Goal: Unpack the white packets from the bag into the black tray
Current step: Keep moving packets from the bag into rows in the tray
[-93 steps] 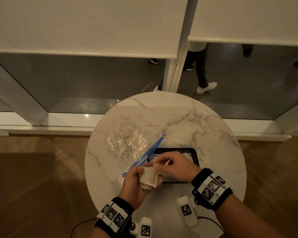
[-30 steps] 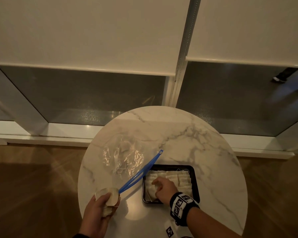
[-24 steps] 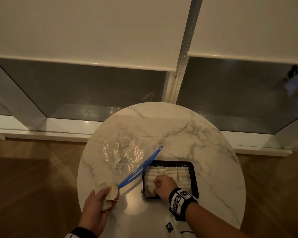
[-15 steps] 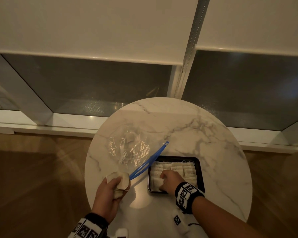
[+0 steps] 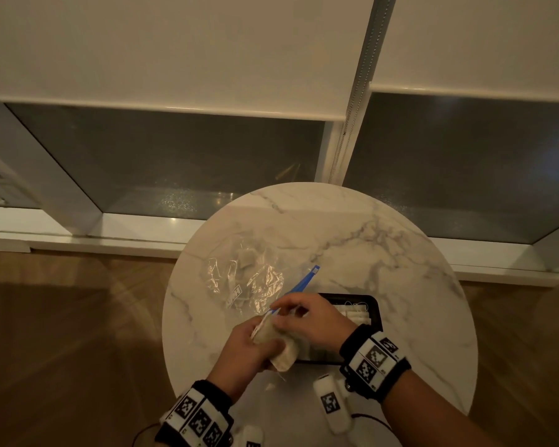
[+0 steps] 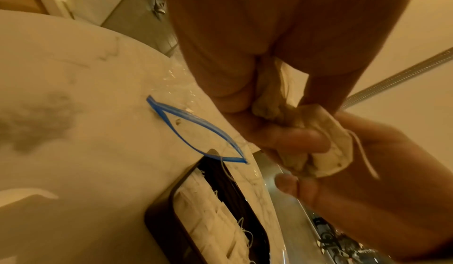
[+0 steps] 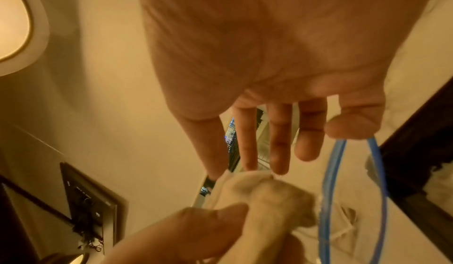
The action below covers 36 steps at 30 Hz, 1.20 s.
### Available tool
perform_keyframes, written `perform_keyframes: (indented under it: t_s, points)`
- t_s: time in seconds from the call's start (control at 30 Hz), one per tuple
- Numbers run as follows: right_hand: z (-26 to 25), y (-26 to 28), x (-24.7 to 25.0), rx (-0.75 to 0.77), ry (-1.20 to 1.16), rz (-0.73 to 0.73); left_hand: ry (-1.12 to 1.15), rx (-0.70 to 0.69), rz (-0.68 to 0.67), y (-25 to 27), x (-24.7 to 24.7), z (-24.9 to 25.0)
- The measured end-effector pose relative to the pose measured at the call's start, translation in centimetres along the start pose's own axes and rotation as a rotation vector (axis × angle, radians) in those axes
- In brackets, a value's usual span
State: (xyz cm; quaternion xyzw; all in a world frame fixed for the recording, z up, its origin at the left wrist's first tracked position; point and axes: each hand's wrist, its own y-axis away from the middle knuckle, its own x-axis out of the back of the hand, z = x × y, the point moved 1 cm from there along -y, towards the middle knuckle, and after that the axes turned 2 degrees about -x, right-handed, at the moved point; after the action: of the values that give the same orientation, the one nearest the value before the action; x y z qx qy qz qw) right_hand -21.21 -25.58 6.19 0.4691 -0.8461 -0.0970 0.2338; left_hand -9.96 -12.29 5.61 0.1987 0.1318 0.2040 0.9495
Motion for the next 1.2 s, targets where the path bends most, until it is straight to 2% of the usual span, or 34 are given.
perform_keyframes:
  t_s: [0.07, 0.23, 0.37, 0.67, 0.8, 0.87, 1.0, 1.2]
  points:
    - [-0.8, 0.0, -0.1, -0.006, 0.004, -0.046, -0.028, 0.004, -0.032, 0.0, -0.7, 0.2]
    - [-1.3, 0.5, 0.5, 0.047, -0.067, 0.002, -0.092, 0.003, -0.064, -0.1, -0.7, 0.0]
    - [-0.5, 1.1, 0.9, 0.023, -0.217, 0.065, -0.071, -0.018, -0.072, 0.4, -0.6, 0.1]
    - [0.4, 1.5, 2.0, -0.095, -0.451, 0.223, 0.134, 0.056, 0.054, 0.1, 0.4, -0.2]
    - [1.3, 1.8, 3.2, -0.114, -0.582, 0.347, 0.178, 0.008, 0.091, 0.5, 1.2, -0.1]
    - [2.8, 1.7, 3.9, -0.142, -0.540, 0.410, 0.236, 0.004, 0.104, 0.8, 1.8, -0.2]
    - [6.7, 1.0, 4.4, -0.250, -0.375, 0.482, 0.444, 0.080, 0.129, 0.4, 2.6, -0.7]
    - [10.7, 0.6, 3.0, -0.357, -0.027, 0.368, 0.602, 0.151, 0.153, 0.0, 2.7, -1.1]
